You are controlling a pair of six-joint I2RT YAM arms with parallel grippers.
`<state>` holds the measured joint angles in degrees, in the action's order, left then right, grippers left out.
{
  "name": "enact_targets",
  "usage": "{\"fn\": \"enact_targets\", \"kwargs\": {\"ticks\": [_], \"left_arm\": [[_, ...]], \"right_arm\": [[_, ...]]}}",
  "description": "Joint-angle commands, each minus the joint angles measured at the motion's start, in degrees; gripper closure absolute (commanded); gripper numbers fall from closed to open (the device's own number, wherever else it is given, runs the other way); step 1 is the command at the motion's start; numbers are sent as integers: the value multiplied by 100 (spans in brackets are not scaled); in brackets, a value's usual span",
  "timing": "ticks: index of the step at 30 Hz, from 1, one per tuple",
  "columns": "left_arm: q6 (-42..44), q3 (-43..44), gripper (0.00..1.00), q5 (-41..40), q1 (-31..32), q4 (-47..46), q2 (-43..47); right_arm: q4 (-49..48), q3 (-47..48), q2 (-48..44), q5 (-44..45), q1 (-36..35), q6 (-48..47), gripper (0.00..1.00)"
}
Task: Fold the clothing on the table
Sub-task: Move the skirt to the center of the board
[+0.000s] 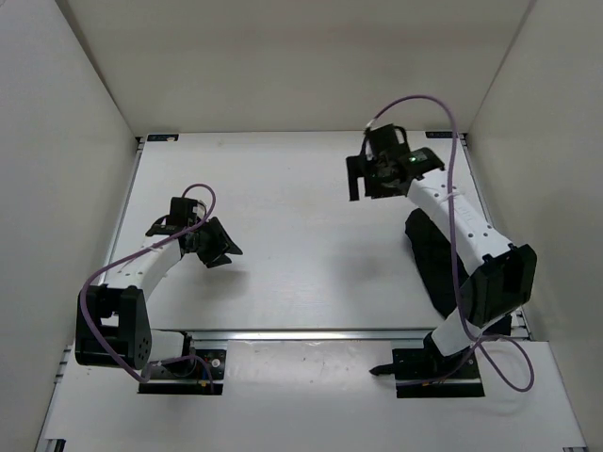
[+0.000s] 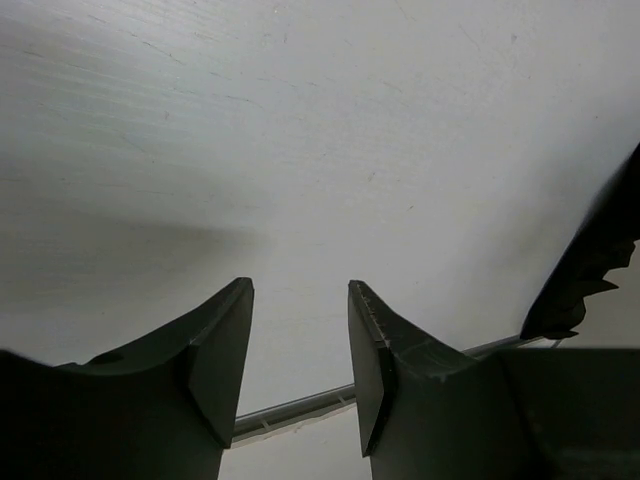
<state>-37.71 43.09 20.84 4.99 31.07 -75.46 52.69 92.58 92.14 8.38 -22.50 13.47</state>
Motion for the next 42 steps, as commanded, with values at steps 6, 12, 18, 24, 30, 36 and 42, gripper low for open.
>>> {"fn": "enact_targets", "kwargs": {"ticks": [6,12,18,24,30,36,42], "left_arm": [[-17,-99,46,113,-7,-92,190],[-52,-152,46,140,-34,-171,251],[-140,-160,46,157,63,-250,242],[-52,-143,46,175,-77,-163,260],[-139,-161,46,175,-16,-189,252],[-157,-222,45,210,-33,-251,277],[-87,-82,45,158,-174,-154,365]], "right_arm": [[-549,-1459,-801,-698,-203,242,7],[-522,-2637,-1408,-399,2010,516,8],[-759,-3306,-1032,-91,3279,393,9],[-891,-3545,-241,-38,2761,340,35],[-839,-2984,-468,-467,2382,332,100],[-1146,-1938,-995,-1882,1576,339,100],[-1059,-463,-672,-1446,-217,218,100]]}}
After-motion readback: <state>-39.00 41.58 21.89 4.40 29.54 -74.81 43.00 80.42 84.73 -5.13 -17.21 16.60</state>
